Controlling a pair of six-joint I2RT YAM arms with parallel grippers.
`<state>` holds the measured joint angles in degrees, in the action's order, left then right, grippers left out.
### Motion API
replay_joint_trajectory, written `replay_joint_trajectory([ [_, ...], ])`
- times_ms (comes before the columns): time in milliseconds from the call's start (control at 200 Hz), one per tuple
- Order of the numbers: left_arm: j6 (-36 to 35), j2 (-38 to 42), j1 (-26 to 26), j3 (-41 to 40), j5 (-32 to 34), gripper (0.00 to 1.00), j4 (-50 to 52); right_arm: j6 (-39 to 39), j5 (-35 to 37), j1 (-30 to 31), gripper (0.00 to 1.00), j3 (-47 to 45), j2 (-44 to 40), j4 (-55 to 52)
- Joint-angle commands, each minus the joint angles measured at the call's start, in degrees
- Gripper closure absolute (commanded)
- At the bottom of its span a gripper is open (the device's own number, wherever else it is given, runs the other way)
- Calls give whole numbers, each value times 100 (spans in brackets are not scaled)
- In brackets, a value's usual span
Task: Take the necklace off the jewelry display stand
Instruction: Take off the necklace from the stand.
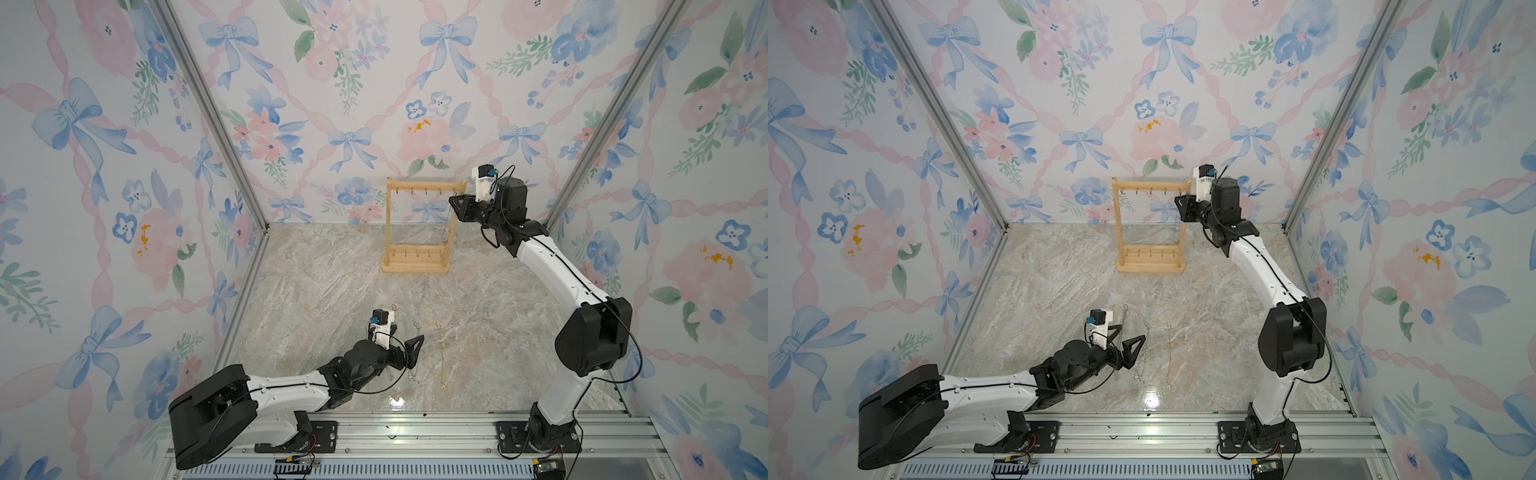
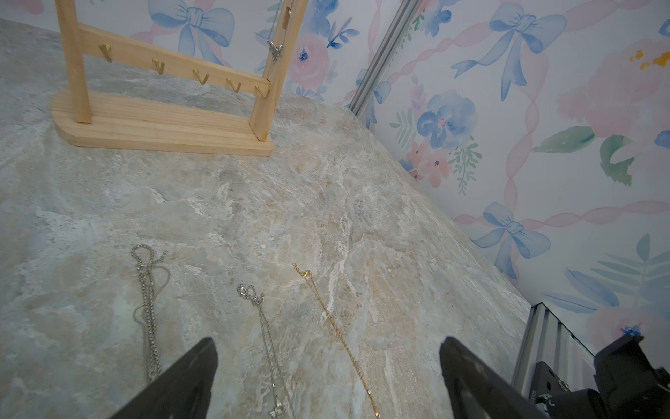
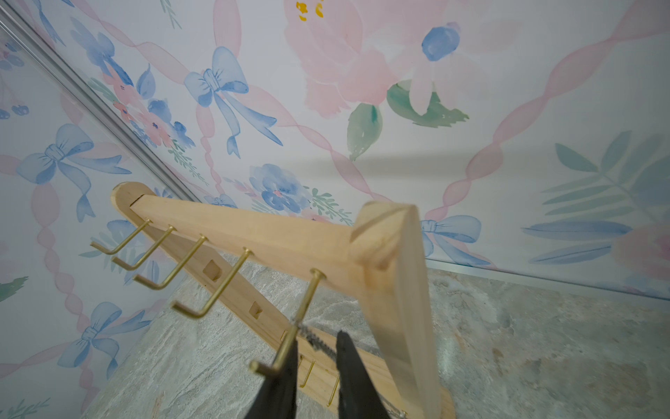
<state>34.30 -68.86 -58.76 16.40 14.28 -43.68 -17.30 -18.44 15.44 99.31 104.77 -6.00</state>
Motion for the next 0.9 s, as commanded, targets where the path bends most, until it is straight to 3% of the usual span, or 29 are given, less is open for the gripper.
replay_joint_trajectory([
  [0, -67, -48, 58, 109, -54, 2, -80, 91, 14, 76, 78, 185, 94, -79],
  [895, -49, -71, 60, 124, -91, 2, -79, 122, 83, 82, 100, 55, -183, -131],
])
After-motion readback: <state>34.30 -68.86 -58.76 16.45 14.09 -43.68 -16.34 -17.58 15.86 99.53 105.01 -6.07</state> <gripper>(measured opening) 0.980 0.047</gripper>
